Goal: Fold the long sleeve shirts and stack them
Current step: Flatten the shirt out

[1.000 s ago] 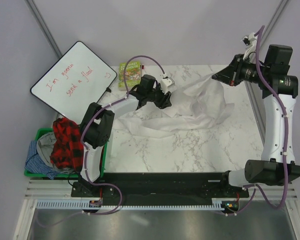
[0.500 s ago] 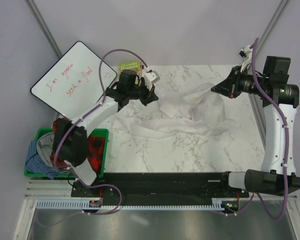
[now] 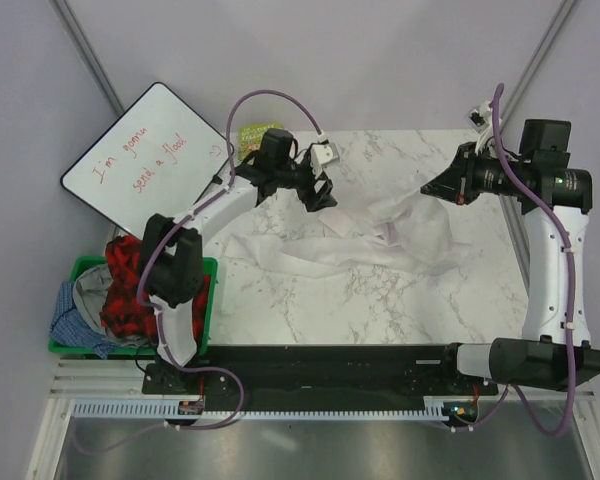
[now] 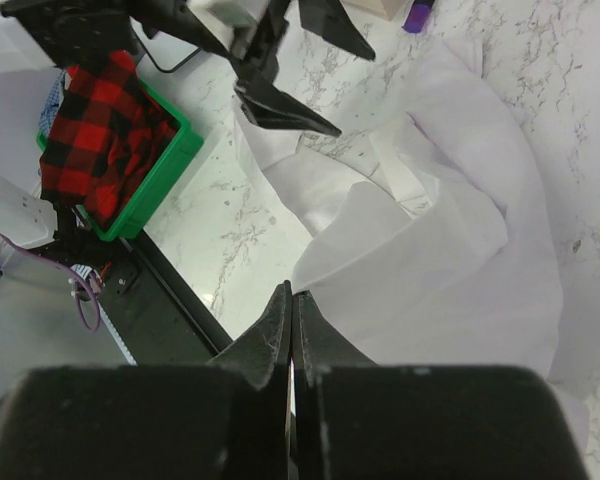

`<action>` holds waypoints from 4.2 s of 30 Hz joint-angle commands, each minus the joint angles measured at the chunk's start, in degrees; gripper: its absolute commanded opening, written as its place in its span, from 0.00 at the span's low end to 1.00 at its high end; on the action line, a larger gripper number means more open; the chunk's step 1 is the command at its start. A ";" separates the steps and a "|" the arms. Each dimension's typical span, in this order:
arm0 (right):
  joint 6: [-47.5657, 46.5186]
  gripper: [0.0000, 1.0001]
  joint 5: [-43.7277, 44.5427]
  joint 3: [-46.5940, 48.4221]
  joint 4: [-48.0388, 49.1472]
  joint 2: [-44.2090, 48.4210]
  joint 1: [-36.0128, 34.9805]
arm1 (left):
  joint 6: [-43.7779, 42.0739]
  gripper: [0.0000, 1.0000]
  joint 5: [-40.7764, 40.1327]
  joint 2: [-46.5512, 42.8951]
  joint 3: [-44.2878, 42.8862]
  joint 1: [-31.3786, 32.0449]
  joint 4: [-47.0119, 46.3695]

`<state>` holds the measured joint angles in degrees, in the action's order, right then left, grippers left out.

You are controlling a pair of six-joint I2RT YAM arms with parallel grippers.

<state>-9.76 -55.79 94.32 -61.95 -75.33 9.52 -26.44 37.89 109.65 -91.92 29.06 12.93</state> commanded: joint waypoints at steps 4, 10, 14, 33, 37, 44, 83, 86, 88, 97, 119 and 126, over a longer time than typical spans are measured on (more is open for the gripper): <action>-2.63 0.00 -0.64 2.27 -2.12 -0.43 0.15 | -15.66 0.85 8.61 7.94 -2.02 1.17 -4.84; -2.98 0.00 -0.37 2.62 -2.65 -1.13 0.06 | -18.21 0.76 8.87 13.75 -5.38 3.02 -5.02; -3.69 0.00 0.15 2.71 -3.35 -1.40 0.15 | -14.28 0.37 7.29 12.70 -3.45 4.51 -8.79; -2.57 0.00 7.00 3.85 2.08 -5.34 2.08 | 3.42 0.44 -16.69 35.54 -48.43 5.30 -13.37; 2.19 0.00 9.11 4.99 10.35 -8.86 3.40 | 3.41 0.73 -22.95 28.46 -34.78 4.17 -11.35; 7.21 0.00 15.97 2.01 22.82 -12.65 4.19 | -8.62 0.58 -10.50 2.34 6.03 2.58 -15.85; 6.77 0.00 19.40 -3.27 28.73 -15.38 5.51 | -39.39 0.41 -17.40 10.32 6.94 11.20 -0.97; 6.24 0.00 18.79 -4.06 28.47 -14.85 5.51 | -39.40 0.44 -17.50 11.64 5.79 10.49 -1.15; 5.81 0.00 18.61 -4.15 28.29 -14.76 5.51 | -39.04 0.45 -15.93 12.17 5.44 9.88 -0.19; 4.31 0.00 20.02 -3.88 28.29 -15.37 5.51 | -40.09 0.28 -7.13 20.68 -10.11 7.86 26.00; -8.16 0.00 20.54 -9.24 12.75 0.35 8.76 | -27.08 0.02 9.74 -18.58 7.01 -1.09 47.52; -16.87 0.00 19.93 -16.35 6.23 2.64 8.85 | -28.06 0.02 11.33 -25.19 20.36 -7.51 52.91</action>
<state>-19.62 -35.18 83.68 -50.96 -72.90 18.24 -55.92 46.11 85.06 -78.37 24.64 60.45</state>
